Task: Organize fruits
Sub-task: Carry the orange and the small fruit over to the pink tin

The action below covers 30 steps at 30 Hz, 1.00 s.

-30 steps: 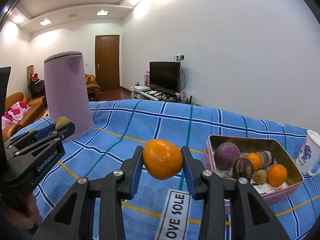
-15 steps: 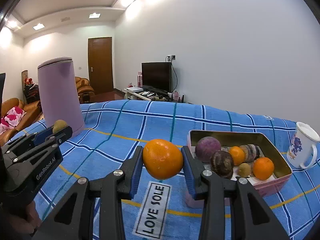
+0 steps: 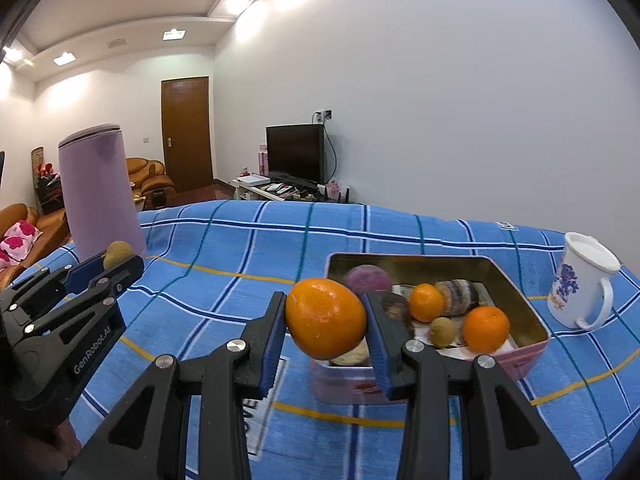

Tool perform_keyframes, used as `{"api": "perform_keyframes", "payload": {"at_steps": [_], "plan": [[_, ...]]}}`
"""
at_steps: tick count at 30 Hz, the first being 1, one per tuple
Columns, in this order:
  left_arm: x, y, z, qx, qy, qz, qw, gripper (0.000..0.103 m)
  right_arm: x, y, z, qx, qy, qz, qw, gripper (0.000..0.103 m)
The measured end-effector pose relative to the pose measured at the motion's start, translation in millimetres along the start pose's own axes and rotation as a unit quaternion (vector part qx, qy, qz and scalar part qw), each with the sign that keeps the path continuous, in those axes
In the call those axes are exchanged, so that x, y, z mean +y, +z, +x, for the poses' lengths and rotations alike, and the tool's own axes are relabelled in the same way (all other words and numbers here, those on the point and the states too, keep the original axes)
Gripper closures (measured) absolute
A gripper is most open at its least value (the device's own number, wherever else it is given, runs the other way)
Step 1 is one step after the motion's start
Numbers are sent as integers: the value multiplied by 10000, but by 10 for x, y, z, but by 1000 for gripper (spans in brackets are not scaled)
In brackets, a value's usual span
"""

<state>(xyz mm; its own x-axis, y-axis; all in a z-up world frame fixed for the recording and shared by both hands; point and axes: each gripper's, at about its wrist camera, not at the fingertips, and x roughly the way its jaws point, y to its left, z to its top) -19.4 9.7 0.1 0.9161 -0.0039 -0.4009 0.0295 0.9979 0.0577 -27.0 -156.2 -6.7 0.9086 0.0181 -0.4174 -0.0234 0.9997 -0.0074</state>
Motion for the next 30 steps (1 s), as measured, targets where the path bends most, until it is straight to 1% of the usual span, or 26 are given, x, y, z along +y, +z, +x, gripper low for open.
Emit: {"api": "perform_keyframes", "payload": {"at_steps": [8, 21, 30], "plan": [[-193, 15, -5, 10, -140, 56, 9999, 76, -238, -26, -66, -35, -174, 0, 9998, 63], [-663, 40, -22, -4, -440, 235, 9988, 76, -754, -40, -143, -87, -529, 207, 9983, 63], [-929, 61, -44, -13, -611, 299, 9977, 76, -1016, -42, -180, -86, -660, 249, 9975, 63]]}}
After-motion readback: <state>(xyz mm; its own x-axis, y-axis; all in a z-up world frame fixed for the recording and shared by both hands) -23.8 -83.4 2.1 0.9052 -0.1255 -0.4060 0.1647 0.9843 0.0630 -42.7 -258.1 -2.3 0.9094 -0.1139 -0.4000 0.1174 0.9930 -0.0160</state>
